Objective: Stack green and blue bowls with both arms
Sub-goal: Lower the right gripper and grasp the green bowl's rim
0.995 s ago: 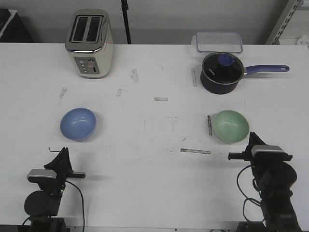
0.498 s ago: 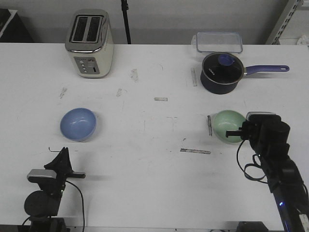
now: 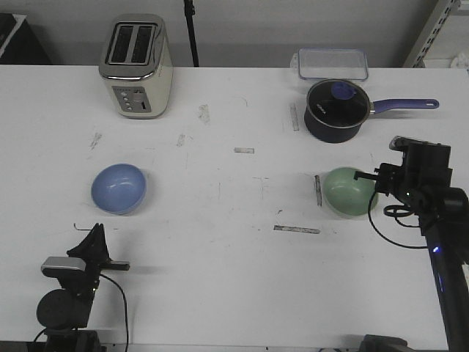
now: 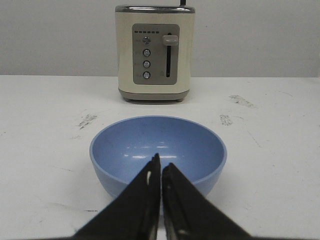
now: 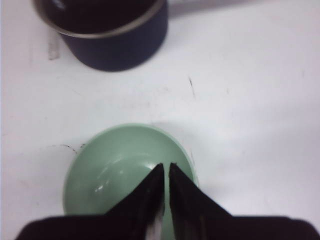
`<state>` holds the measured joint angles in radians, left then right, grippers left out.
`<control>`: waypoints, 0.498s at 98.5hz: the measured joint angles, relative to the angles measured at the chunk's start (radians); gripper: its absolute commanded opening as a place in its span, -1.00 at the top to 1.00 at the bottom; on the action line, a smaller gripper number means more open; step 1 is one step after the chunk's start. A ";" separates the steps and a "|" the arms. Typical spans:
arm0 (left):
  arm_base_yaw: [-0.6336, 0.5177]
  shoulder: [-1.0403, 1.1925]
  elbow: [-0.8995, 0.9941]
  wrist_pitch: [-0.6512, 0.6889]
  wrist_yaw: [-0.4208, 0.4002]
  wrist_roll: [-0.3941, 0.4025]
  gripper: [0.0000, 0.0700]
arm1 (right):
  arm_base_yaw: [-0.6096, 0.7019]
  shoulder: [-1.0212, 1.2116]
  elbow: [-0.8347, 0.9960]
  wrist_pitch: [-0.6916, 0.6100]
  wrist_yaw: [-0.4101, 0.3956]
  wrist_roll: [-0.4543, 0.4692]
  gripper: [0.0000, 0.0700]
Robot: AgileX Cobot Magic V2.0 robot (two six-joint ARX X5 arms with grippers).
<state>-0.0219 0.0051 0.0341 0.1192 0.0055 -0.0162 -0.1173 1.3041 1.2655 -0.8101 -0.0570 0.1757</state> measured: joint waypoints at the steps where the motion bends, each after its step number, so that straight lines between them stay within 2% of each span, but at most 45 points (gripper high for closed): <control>1: 0.000 0.000 0.000 0.000 0.000 0.000 0.99 | -0.005 0.003 0.000 -0.002 -0.007 0.003 0.94; 6: 0.000 0.000 0.000 0.000 0.000 0.000 0.99 | -0.034 0.019 0.000 -0.016 -0.043 0.016 0.78; 16: 0.000 0.000 0.000 0.000 0.000 0.000 1.00 | -0.084 0.046 0.000 -0.035 -0.089 0.028 0.16; 21: 0.000 0.000 0.000 0.000 0.000 0.000 0.99 | -0.105 0.056 0.000 -0.036 -0.100 0.031 -0.08; 26: 0.000 0.000 0.000 0.000 0.000 0.000 0.99 | -0.124 0.066 0.000 -0.036 -0.101 0.032 -0.17; 40: 0.000 0.000 0.000 0.000 0.000 0.000 1.00 | -0.160 0.087 0.000 -0.038 -0.138 0.031 -0.25; 49: 0.000 0.000 0.000 0.000 0.000 0.000 0.99 | -0.166 0.105 0.000 -0.038 -0.193 0.028 -0.52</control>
<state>-0.0219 0.0051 0.0341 0.1192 0.0055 -0.0162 -0.2829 1.4094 1.2655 -0.8478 -0.2504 0.2035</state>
